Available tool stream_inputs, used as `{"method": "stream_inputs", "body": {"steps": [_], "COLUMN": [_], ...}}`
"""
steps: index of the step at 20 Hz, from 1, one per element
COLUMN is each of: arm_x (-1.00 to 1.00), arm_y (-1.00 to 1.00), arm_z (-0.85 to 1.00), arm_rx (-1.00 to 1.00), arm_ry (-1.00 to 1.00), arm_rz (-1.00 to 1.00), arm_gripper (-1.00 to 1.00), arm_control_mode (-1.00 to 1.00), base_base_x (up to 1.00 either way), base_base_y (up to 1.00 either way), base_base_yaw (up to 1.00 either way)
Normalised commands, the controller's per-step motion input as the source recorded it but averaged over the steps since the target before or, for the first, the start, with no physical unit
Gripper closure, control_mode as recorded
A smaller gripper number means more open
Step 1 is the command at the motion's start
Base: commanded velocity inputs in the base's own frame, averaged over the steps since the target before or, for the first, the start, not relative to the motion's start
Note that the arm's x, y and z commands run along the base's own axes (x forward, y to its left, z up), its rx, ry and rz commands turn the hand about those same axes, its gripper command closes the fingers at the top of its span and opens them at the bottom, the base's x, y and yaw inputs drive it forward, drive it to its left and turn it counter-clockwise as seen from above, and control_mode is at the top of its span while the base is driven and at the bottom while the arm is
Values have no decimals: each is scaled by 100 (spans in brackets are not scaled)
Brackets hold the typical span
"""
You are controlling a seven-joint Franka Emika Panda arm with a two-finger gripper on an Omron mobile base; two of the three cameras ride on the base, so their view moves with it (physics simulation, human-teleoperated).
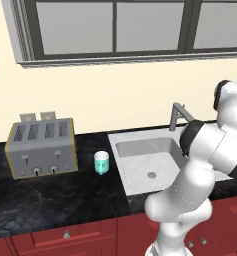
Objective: Move any existing items from the left basin to the right basin for drying. Then move the mug from the counter to the left basin of the sink for washing.
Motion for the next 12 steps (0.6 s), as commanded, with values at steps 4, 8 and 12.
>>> {"method": "stream_inputs", "body": {"steps": [4,8,12], "arm_x": [-27,-26,-14], "arm_y": [36,45,51], "arm_z": [1,1,10], "arm_rx": [-1,-4,-6], "arm_ry": [0,0,0], "arm_rz": [0,0,0], "arm_gripper": [-100,-100,-100], "arm_control_mode": [-100,-100,-100], "base_base_x": [0,0,0], "base_base_y": [0,0,0], "base_base_yaw": [0,0,0]}}
